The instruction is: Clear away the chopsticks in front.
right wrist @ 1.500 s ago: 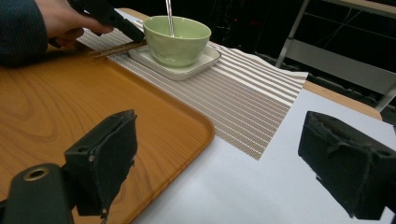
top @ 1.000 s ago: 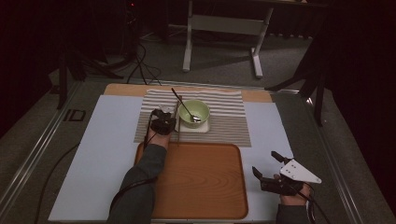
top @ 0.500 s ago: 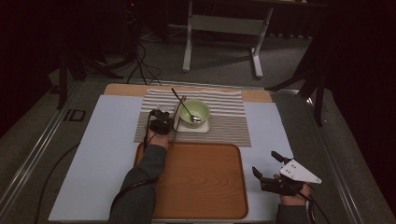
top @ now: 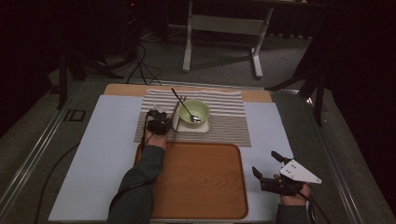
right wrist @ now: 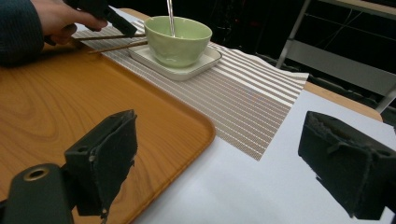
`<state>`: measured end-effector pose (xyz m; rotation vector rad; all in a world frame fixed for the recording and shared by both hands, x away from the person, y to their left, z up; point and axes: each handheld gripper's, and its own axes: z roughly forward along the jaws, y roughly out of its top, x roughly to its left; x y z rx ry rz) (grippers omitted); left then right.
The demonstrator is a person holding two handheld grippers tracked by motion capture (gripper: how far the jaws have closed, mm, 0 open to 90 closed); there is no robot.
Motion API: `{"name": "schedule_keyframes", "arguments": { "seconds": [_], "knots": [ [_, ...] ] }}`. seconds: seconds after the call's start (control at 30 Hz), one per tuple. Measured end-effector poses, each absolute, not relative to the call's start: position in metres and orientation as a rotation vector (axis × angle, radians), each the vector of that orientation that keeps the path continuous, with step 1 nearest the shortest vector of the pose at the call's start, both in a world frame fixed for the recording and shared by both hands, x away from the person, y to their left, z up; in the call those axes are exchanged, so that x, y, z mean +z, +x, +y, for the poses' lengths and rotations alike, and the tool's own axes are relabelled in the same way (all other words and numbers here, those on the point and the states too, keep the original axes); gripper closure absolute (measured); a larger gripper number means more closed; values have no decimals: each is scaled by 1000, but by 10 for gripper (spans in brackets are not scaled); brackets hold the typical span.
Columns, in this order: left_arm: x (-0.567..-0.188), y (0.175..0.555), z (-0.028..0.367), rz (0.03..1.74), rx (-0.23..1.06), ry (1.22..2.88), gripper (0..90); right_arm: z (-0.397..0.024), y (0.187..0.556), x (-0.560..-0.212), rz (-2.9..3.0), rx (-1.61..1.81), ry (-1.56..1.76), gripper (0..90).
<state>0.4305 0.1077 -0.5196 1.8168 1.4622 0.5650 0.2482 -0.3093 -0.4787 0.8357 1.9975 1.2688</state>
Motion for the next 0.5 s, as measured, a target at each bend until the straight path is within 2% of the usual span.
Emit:
{"name": "schedule_keyframes", "arguments": {
  "seconds": [0.5],
  "knots": [
    [-507,422,117,1450,562,1790,861,-309,248,-479,1994,1269,836,112]
  ]
}}
